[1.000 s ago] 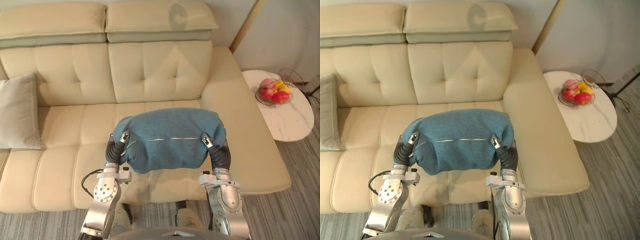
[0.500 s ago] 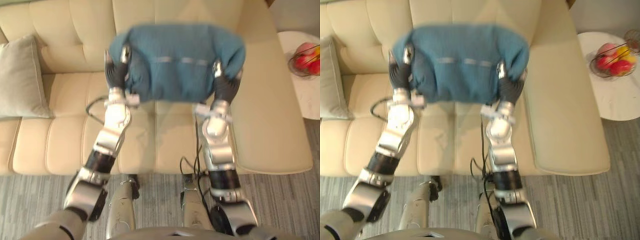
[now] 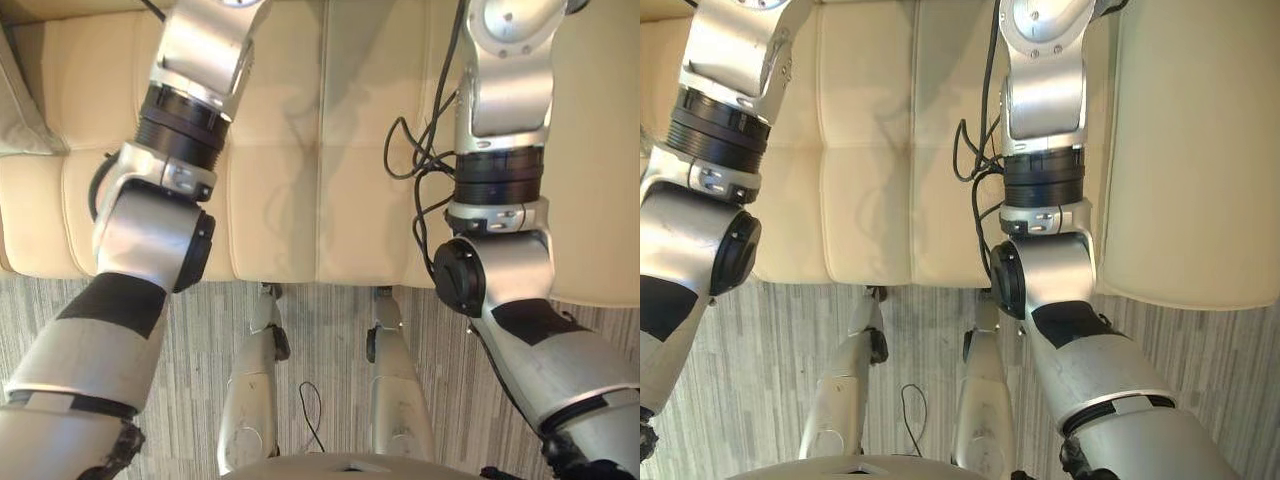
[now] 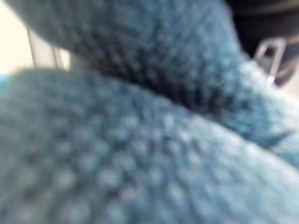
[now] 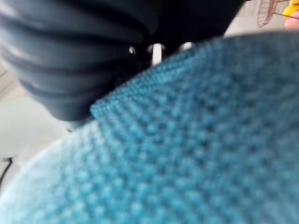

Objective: Pick up cushions and gather them together orderly.

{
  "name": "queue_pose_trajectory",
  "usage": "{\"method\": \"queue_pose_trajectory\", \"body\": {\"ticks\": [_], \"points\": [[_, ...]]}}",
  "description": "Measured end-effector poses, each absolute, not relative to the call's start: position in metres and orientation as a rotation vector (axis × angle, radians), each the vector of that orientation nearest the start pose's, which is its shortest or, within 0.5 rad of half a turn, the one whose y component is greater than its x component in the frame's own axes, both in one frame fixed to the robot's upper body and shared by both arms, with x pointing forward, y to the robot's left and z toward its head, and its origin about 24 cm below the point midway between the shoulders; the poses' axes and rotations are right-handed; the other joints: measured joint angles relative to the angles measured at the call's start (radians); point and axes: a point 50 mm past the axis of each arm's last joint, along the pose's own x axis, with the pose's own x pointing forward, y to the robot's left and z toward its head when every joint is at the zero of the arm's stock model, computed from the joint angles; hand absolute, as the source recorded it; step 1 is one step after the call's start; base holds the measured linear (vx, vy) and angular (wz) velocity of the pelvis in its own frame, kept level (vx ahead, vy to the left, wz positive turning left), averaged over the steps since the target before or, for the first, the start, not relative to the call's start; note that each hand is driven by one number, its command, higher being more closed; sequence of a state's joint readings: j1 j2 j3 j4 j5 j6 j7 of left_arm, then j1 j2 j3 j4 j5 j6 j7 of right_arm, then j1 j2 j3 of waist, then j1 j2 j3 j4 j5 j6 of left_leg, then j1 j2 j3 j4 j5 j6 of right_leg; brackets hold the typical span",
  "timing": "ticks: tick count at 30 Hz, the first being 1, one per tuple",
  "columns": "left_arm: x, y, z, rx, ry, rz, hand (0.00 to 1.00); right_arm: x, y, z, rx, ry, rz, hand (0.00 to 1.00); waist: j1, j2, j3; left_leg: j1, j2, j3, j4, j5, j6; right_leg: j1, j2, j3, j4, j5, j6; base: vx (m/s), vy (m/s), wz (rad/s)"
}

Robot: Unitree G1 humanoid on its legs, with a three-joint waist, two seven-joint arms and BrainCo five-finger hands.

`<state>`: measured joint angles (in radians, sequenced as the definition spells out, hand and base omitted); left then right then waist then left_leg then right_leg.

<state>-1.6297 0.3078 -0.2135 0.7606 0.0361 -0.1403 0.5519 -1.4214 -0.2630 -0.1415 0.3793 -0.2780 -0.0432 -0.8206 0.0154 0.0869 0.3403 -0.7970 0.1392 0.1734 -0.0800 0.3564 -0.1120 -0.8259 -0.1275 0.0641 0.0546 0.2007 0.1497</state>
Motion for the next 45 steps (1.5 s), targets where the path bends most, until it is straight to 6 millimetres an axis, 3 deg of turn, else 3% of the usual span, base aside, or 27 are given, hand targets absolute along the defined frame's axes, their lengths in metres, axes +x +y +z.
{"method": "queue_pose_trajectory", "body": {"ticks": [5,6,7,8,10,11,12,13,14,15,17,22,30,34,39,41,42,43,44,45], "points": [[0.348,0.092,0.440,0.239,-1.085,0.259,0.00,0.313,-0.167,0.427,0.060,-1.180,-0.799,0.00,0.000,-0.001,0.019,-0.066,0.016,0.002,0.000,-0.017,-0.015,-0.072,0.016,0.001,0.004,0.012,-0.007,-0.03,0.037,-0.09],[0.353,0.097,0.430,0.230,-1.060,0.254,0.00,0.316,-0.168,0.420,0.049,-1.163,-0.783,0.00,0.000,-0.001,0.024,-0.079,0.018,0.004,-0.001,-0.024,-0.016,-0.086,0.018,0.004,0.002,0.020,-0.006,-0.05,0.028,-0.08],[0.366,0.106,0.404,0.233,-0.981,0.249,0.00,0.325,-0.172,0.401,0.023,-1.109,-0.759,0.00,-0.001,-0.002,0.036,-0.083,0.019,0.010,-0.001,-0.045,-0.017,-0.094,0.016,0.013,0.001,0.024,0.003,-0.05,0.022,-0.06],[0.372,0.109,0.391,0.233,-0.940,0.247,0.00,0.329,-0.172,0.391,0.012,-1.081,-0.751,0.00,-0.001,-0.003,0.037,-0.086,0.019,0.016,-0.001,-0.054,-0.027,-0.099,0.014,0.016,0.001,0.027,0.003,-0.04,0.010,0.01],[0.393,0.117,0.325,0.180,-0.733,0.235,0.00,0.347,-0.178,0.341,-0.029,-0.913,-0.734,0.00,-0.009,-0.011,0.041,-0.097,0.009,0.045,0.000,-0.118,-0.102,-0.109,-0.009,0.033,-0.023,0.038,0.003,-0.04,0.011,0.18],[0.396,0.119,0.311,0.156,-0.685,0.235,0.00,0.350,-0.179,0.331,-0.026,-0.869,-0.727,0.00,-0.008,-0.014,0.043,-0.097,0.009,0.055,-0.001,-0.116,-0.100,-0.110,-0.009,0.035,-0.031,0.041,0.006,-0.04,-0.008,-0.08],[0.402,0.125,0.278,0.088,-0.561,0.249,0.00,0.358,-0.174,0.307,-0.015,-0.762,-0.698,0.00,-0.003,-0.016,0.048,-0.104,0.015,0.049,0.000,-0.095,-0.074,-0.124,0.008,0.040,-0.033,0.053,0.013,-0.04,-0.035,-0.24],[0.404,0.130,0.257,0.022,-0.484,0.268,0.00,0.362,-0.173,0.292,0.007,-0.697,-0.689,0.00,-0.015,-0.015,0.072,-0.105,0.014,0.049,-0.001,-0.093,-0.071,-0.125,0.008,0.043,-0.034,0.056,0.010,-0.04,-0.045,-0.27],[0.402,0.131,0.253,-0.016,-0.489,0.280,0.00,0.362,-0.173,0.286,0.036,-0.673,-0.689,0.00,-0.018,-0.015,0.089,-0.105,0.015,0.049,-0.001,-0.090,-0.068,-0.125,0.010,0.042,-0.033,0.060,0.007,-0.04,-0.041,-0.10],[0.396,0.129,0.263,-0.073,-0.544,0.284,0.00,0.360,-0.178,0.285,0.081,-0.667,-0.705,0.00,-0.012,-0.014,0.108,-0.105,0.021,0.049,0.000,-0.072,-0.049,-0.125,0.019,0.042,-0.032,0.067,0.005,-0.04,-0.033,-0.14],[0.395,0.131,0.262,-0.113,-0.546,0.300,0.00,0.351,-0.178,0.291,0.145,-0.721,-0.694,0.00,-0.011,-0.014,0.110,-0.102,0.032,0.049,-0.001,-0.026,-0.034,-0.126,0.029,0.044,-0.027,0.067,0.004,-0.04,-0.036,-0.19],[0.395,0.135,0.253,-0.168,-0.515,0.299,0.00,0.349,-0.178,0.287,0.185,-0.750,-0.564,0.00,-0.015,-0.014,0.110,-0.077,0.030,0.050,0.000,-0.021,-0.018,-0.130,0.032,0.054,0.033,0.031,0.006,-0.01,-0.004,-0.02],[0.395,0.151,0.255,-0.151,-0.521,0.287,0.00,0.353,-0.180,0.287,0.115,-0.748,-0.356,0.00,-0.024,-0.014,0.111,-0.050,0.036,0.049,0.000,-0.011,0.003,-0.129,0.043,0.056,0.086,0.008,0.003,-0.01,-0.010,-0.01],[0.388,0.168,0.236,-0.120,-0.506,0.308,0.00,0.352,-0.184,0.265,0.047,-0.699,-0.320,0.00,-0.025,-0.015,0.110,0.020,0.040,0.050,0.000,-0.013,0.005,-0.091,0.050,0.056,0.146,-0.028,-0.004,-0.03,-0.060,-0.02],[0.353,0.203,0.177,-0.114,-0.449,0.362,0.00,0.313,-0.213,0.203,-0.158,-0.615,-0.383,0.00,-0.015,-0.025,0.104,0.171,0.050,0.043,0.001,-0.049,0.017,0.046,0.058,0.035,0.196,-0.092,-0.015,-0.03,-0.121,0.07],[0.329,0.222,0.136,-0.080,-0.368,0.395,0.00,0.292,-0.225,0.160,-0.258,-0.488,-0.404,0.00,-0.007,-0.053,0.072,0.230,0.051,0.043,0.007,-0.069,0.018,0.102,0.060,0.033,0.205,-0.123,-0.020,0.04,-0.110,0.02],[0.324,0.226,0.128,-0.074,-0.346,0.401,0.00,0.288,-0.228,0.150,-0.279,-0.450,-0.409,0.00,-0.006,-0.064,0.057,0.231,0.053,0.041,0.030,-0.082,0.021,0.116,0.060,0.033,0.206,-0.128,-0.017,0.06,-0.101,0.02],[0.309,0.233,0.101,-0.065,-0.266,0.410,0.00,0.275,-0.236,0.124,-0.297,-0.354,-0.421,0.00,0.001,-0.084,0.044,0.261,0.059,0.040,0.079,-0.119,0.019,0.170,0.060,0.032,0.200,-0.138,-0.022,0.06,-0.077,0.02],[0.306,0.234,0.096,-0.066,-0.248,0.412,0.00,0.273,-0.237,0.119,-0.298,-0.334,-0.421,0.00,0.001,-0.087,0.041,0.270,0.060,0.038,0.087,-0.127,0.019,0.183,0.060,0.032,0.198,-0.139,-0.023,0.05,-0.071,0.03],[0.286,0.238,0.063,-0.060,-0.142,0.419,0.00,0.257,-0.239,0.091,-0.296,-0.229,-0.415,0.00,0.001,-0.101,0.015,0.310,0.065,0.027,0.142,-0.174,0.014,0.253,0.060,0.027,0.193,-0.151,-0.026,0.04,-0.052,0.04]]}}
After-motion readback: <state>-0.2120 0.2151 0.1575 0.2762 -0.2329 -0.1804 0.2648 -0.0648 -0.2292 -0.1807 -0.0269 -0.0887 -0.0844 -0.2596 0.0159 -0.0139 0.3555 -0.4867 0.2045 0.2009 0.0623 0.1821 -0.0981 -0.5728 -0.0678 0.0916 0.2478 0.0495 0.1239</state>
